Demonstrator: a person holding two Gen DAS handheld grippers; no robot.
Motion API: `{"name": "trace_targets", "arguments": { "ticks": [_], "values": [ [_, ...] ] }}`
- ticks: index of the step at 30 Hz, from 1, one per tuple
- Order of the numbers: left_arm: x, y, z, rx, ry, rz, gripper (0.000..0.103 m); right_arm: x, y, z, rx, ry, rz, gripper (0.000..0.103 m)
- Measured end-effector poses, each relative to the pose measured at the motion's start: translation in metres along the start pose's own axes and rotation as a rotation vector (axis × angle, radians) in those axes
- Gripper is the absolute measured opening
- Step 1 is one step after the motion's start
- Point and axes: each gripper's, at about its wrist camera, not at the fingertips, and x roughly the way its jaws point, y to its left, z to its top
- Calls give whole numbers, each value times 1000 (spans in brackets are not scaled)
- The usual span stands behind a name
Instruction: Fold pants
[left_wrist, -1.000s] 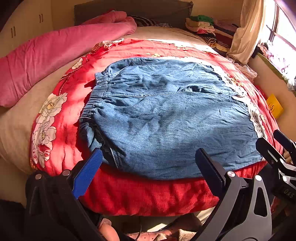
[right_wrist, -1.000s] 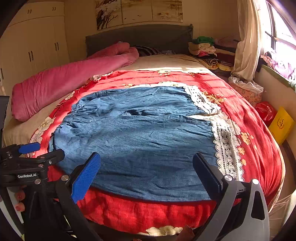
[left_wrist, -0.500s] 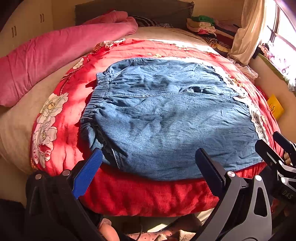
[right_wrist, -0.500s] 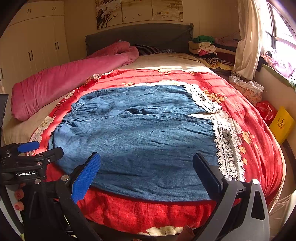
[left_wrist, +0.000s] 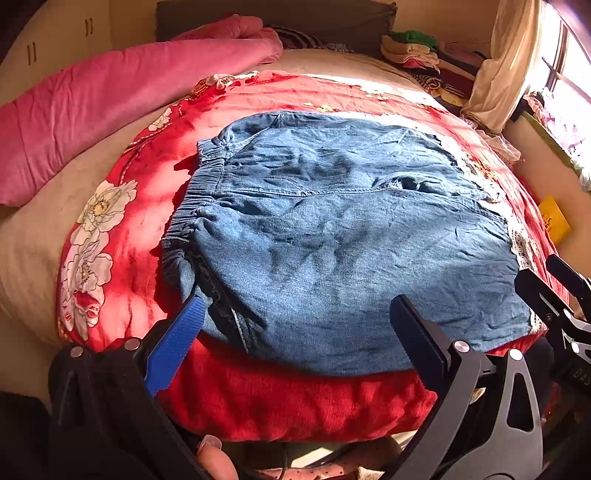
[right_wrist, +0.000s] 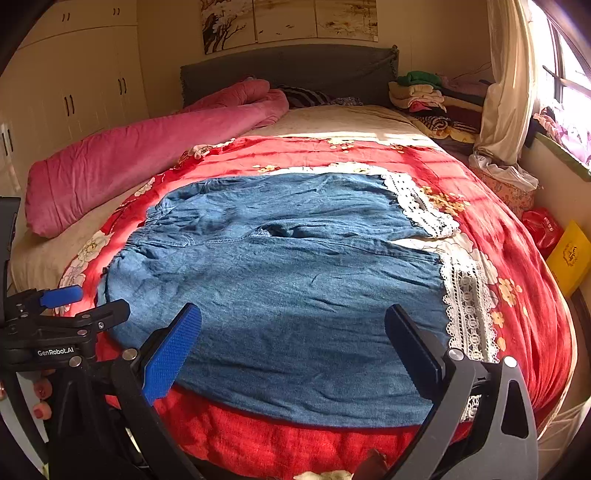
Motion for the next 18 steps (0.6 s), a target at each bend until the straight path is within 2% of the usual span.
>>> {"name": "trace_targets", "arguments": {
  "ticks": [6,10,14,18],
  "values": [
    [13,18,25,-18,4,-3,95,20,-1,33,-29,23,62,99],
    [27,43,56,-40,-11,51,95,39,-2,64,-46,30,126,99],
    [47,73,92,-79,-20,74,95,67,-5,94,-78,43,139,99],
    [75,93,123,-67,3,67,95,107,-7,122,-116,84,149,99]
  ]
}}
